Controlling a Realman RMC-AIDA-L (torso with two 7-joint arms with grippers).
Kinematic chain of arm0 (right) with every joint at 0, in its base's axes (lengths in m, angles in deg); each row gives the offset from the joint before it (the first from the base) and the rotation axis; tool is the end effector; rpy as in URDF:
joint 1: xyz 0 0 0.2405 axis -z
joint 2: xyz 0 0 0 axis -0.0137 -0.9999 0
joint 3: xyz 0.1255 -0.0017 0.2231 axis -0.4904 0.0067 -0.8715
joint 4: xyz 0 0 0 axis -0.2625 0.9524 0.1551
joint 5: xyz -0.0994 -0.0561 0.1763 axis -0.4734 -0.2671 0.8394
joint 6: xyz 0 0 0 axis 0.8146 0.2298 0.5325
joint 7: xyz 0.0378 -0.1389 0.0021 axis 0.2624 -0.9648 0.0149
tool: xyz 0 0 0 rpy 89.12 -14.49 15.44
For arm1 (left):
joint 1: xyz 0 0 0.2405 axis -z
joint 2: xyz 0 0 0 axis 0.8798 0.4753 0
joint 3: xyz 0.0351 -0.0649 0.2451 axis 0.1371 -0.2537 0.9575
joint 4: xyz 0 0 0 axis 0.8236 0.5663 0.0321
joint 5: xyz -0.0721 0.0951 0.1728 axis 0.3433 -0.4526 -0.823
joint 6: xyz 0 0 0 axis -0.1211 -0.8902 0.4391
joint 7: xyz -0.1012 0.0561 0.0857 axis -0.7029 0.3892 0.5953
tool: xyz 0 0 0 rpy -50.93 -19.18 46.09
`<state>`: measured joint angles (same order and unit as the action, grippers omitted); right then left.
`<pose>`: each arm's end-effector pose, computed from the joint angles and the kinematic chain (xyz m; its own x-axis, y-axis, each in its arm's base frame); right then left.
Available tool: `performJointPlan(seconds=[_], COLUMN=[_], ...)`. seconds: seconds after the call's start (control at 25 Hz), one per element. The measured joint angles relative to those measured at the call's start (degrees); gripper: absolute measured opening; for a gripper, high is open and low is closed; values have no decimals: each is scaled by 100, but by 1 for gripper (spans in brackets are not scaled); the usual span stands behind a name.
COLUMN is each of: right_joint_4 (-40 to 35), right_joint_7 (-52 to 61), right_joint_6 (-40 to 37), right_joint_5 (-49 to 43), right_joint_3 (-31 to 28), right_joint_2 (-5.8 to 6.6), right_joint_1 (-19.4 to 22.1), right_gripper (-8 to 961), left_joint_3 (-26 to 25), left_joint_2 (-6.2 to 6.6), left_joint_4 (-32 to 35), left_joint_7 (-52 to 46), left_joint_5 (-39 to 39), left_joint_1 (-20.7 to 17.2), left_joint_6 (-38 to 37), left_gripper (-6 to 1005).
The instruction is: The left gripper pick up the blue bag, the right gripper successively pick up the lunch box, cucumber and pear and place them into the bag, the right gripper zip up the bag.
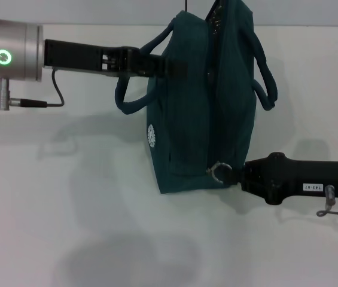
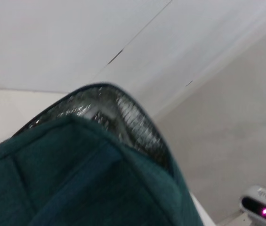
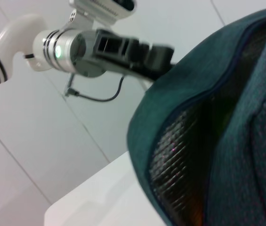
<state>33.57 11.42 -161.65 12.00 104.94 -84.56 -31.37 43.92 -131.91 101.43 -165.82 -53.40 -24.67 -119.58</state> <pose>0.2323 0.3110 -0.0570 0.6998 -0.5050 -0.5053 -0.5109 -0.8481 0.1401 -0.1815 0.3663 0.0406 0.4732 0.7834 0.4028 0.7711 -0.5895 0.2406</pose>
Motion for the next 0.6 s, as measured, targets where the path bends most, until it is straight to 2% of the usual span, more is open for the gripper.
performJointPlan(seconds=[0.12, 0.36, 0.52, 0.6], right_joint_4=[3, 0, -2, -1], right_joint_7=[3, 6, 7, 8], right_joint_6=[-71, -259, -390, -466], right_joint_5=[-78, -101, -89, -98], right_joint_3=[-13, -20, -90, -178], right_joint_2=[2, 38, 75, 89], right_joint_1=[-4, -7, -3, -2], right_gripper=[17, 17, 17, 17], left_joint_3=[-12, -207, -327, -377], left_joint_2=[10, 20, 1, -47], left_joint_4=[-2, -2, -10, -76], left_joint_7=[104, 606, 1243, 1642], left_joint_5=[156, 438, 515, 518], left_joint_1=[-11, -101, -343, -565], left_joint_6=[-7, -168, -247, -236], left_gripper=[310, 593, 761, 782])
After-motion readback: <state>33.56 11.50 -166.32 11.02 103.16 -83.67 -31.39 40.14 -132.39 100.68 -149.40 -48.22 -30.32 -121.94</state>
